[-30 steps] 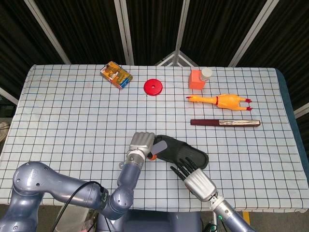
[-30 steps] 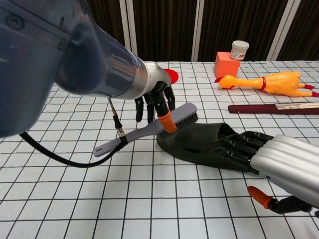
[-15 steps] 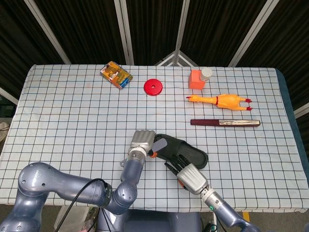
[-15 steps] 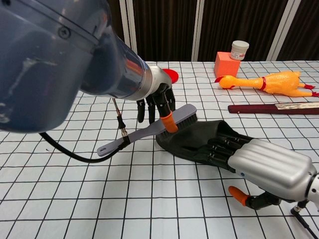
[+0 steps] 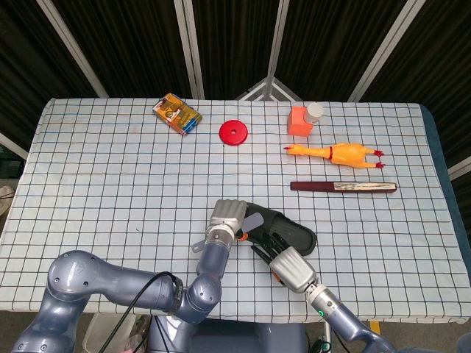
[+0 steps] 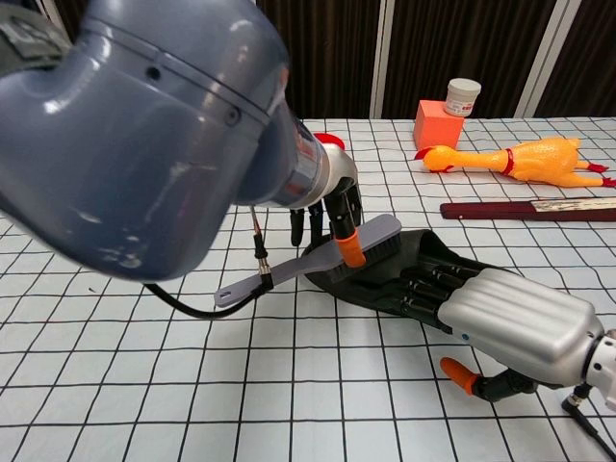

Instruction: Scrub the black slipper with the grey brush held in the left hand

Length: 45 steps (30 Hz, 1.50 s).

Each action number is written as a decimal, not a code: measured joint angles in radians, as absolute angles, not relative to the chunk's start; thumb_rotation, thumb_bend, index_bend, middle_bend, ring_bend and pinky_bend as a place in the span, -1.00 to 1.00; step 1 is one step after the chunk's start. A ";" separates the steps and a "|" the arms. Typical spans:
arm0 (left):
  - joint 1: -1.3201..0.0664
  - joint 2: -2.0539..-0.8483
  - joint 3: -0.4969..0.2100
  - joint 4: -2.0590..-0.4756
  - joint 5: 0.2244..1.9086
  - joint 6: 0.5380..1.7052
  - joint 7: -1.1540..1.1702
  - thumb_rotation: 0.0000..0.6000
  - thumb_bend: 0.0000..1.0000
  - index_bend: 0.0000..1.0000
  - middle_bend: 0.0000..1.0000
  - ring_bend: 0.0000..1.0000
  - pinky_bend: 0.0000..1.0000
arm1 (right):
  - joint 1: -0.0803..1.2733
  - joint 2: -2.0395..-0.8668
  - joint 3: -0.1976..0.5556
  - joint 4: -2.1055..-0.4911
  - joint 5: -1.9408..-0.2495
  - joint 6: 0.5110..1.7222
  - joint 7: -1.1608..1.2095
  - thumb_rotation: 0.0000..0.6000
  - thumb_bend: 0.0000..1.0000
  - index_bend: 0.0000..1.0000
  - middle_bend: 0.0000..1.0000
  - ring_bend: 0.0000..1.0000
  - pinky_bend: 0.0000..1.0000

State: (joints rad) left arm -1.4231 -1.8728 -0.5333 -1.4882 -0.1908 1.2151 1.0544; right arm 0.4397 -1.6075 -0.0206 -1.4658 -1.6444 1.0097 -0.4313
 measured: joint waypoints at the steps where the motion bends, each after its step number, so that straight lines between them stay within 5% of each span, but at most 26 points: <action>1: -1.428 -1.881 -0.535 -1.476 -0.191 1.216 1.057 1.00 0.19 0.41 0.59 0.35 0.21 | 0.440 -1.606 -0.025 -1.468 -1.646 1.011 -0.432 1.00 0.24 -1.00 -0.85 -0.91 -0.80; 26: -1.462 -1.989 -0.605 -1.314 -0.103 1.209 1.032 1.00 0.19 0.41 0.59 0.36 0.21 | 0.443 -1.594 -0.068 -1.474 -1.628 1.010 -0.479 1.00 0.24 -1.00 -0.85 -0.91 -0.83; 45: -1.496 -1.933 -0.650 -1.405 -0.369 1.404 1.395 1.00 0.19 0.41 0.59 0.36 0.21 | 0.439 -1.587 -0.075 -1.489 -1.617 1.032 -0.486 1.00 0.24 -1.00 -0.85 -0.91 -0.83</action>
